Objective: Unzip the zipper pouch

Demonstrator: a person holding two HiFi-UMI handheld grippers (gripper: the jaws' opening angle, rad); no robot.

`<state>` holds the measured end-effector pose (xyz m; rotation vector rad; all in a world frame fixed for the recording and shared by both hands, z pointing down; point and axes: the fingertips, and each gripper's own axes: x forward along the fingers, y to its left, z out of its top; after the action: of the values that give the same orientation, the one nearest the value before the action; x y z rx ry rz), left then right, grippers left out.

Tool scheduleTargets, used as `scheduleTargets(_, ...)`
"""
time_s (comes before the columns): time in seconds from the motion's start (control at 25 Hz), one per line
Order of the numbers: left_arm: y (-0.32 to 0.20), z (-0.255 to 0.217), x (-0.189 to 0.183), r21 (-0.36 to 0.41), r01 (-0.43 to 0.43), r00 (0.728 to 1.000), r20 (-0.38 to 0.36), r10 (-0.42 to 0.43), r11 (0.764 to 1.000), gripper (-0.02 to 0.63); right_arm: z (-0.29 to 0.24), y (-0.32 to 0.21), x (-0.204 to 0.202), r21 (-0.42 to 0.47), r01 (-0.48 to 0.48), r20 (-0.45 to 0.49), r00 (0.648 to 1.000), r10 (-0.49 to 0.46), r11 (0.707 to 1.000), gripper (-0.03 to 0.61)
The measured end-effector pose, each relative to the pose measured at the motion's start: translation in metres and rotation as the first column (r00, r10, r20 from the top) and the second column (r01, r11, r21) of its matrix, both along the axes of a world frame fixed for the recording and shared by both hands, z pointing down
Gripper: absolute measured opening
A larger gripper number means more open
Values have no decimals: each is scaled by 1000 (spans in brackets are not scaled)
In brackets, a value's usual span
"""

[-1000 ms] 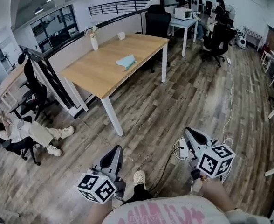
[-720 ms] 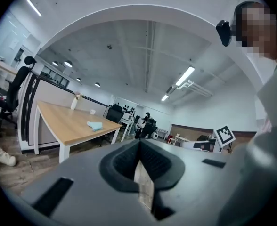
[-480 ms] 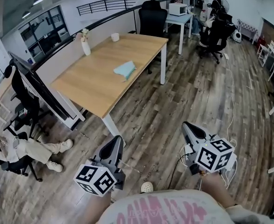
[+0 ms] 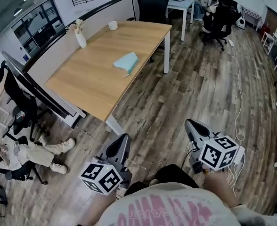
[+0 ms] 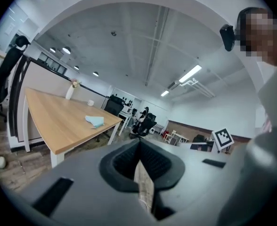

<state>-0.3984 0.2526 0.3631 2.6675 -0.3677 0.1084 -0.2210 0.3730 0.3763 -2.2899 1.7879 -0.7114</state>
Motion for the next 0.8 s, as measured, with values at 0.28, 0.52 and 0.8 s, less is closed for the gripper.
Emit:
scheduleTargets(0.28,-34,22,49,-46,-8,999,32,9,999,2,35,-38,50,-42,-9,74,997,12,999,-3)
scheduleTargets(0.52,-88,16,103,-37,45,999,30,-44,998,2,34,-108,109,-56,70,72,995,-66,996,-3)
scheduleTargets(0.8,-158,10,158,4,143,985,92,-143,990,2,27,-189,178,-44,172,72,983,-168,984,-3)
